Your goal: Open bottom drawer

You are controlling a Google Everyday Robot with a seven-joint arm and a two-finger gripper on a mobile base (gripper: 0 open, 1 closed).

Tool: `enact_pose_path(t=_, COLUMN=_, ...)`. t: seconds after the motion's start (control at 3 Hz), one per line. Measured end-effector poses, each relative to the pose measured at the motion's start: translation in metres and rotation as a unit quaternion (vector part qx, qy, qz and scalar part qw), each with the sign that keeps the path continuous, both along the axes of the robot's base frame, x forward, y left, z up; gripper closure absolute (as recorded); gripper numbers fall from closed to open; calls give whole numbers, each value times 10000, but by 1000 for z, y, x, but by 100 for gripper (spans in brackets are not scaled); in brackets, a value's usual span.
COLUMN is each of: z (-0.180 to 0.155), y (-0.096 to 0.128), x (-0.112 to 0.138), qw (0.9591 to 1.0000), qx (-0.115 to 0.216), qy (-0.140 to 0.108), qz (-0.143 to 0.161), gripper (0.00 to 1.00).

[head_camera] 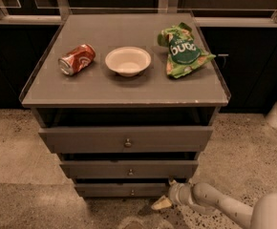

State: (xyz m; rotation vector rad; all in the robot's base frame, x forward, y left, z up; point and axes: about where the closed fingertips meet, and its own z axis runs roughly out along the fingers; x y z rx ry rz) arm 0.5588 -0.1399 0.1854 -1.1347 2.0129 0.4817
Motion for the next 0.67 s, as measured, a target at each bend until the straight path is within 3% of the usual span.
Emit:
enact_pose_path(t=0.33, z=0, y=0, x=0, qw=10000, qx=0, qy=0, qz=0, gripper=0)
enact_pose_path(t=0.67, z=-2, y=1, x=-7, qw=9985, qx=-87, qy=144, qz=516, gripper=0)
